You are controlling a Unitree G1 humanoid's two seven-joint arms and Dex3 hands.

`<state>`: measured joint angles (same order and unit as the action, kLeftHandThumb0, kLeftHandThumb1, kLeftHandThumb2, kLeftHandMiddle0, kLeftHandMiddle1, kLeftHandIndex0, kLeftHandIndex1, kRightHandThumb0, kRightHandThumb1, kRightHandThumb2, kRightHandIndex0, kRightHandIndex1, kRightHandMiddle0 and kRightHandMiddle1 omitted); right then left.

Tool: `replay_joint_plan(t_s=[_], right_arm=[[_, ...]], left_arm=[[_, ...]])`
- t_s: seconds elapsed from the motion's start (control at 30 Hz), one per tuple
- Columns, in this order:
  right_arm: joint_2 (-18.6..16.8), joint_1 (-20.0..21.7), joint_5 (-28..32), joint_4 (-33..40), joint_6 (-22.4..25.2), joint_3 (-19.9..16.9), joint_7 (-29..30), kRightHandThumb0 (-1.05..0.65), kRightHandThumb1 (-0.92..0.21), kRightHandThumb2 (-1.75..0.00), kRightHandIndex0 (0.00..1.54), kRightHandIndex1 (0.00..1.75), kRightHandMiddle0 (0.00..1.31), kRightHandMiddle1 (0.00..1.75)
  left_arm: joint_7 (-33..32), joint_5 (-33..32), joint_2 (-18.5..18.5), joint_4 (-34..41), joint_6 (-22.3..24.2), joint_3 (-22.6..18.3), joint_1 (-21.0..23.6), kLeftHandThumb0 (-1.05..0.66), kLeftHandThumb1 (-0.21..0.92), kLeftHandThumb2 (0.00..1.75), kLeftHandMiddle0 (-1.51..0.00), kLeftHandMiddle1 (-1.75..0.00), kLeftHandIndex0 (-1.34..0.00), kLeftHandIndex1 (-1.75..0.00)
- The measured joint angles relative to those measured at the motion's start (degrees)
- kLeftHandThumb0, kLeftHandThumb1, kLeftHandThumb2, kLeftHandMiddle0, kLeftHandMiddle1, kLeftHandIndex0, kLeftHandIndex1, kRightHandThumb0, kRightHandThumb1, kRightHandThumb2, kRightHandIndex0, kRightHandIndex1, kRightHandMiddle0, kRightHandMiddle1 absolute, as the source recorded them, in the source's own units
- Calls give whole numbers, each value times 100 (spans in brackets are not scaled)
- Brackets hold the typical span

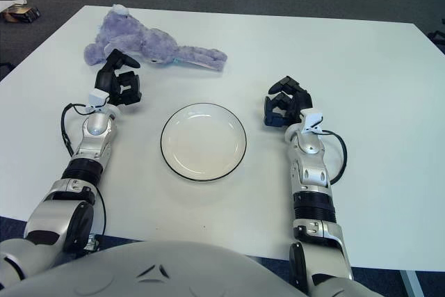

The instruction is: Put the doll into the plate.

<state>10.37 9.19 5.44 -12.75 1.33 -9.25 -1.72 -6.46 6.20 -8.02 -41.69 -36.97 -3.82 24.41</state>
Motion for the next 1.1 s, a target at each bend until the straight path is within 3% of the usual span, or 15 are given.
replay_joint_plan(t_s=[0.4,0.7,0.77,0.83,1.1], right_arm=[[17,-33,53,22,-1,10,-152,-1,-12,-151,73,175,62,163],[35,-40,71,79,-4,-23,-227,-1,-14,-147,68,175,66,157],[46,-51,67,102,-3,-32,-210,-1,-14,-146,67,175,67,156],[60,-83,63,178,48,-41,-182,-1,-15,-145,66,175,68,155],[37,-290,223,1041,732,-84,-130,-1,-16,-147,68,175,59,164]], left_arm=[[-1629,1433,-243,-14,-262,444,15,-41,55,102,-103,-175,-43,-175],[-1929,2336,-697,545,155,811,-245,-40,58,98,-91,-175,-40,-175],[-1932,2463,-834,729,201,854,-359,-21,42,119,-81,-175,-42,-172],[-1966,2592,-953,891,249,877,-465,-12,34,129,-75,-175,-40,-173],[-2093,2861,-1330,1489,408,850,-867,-2,40,123,-60,-171,-30,-175]])
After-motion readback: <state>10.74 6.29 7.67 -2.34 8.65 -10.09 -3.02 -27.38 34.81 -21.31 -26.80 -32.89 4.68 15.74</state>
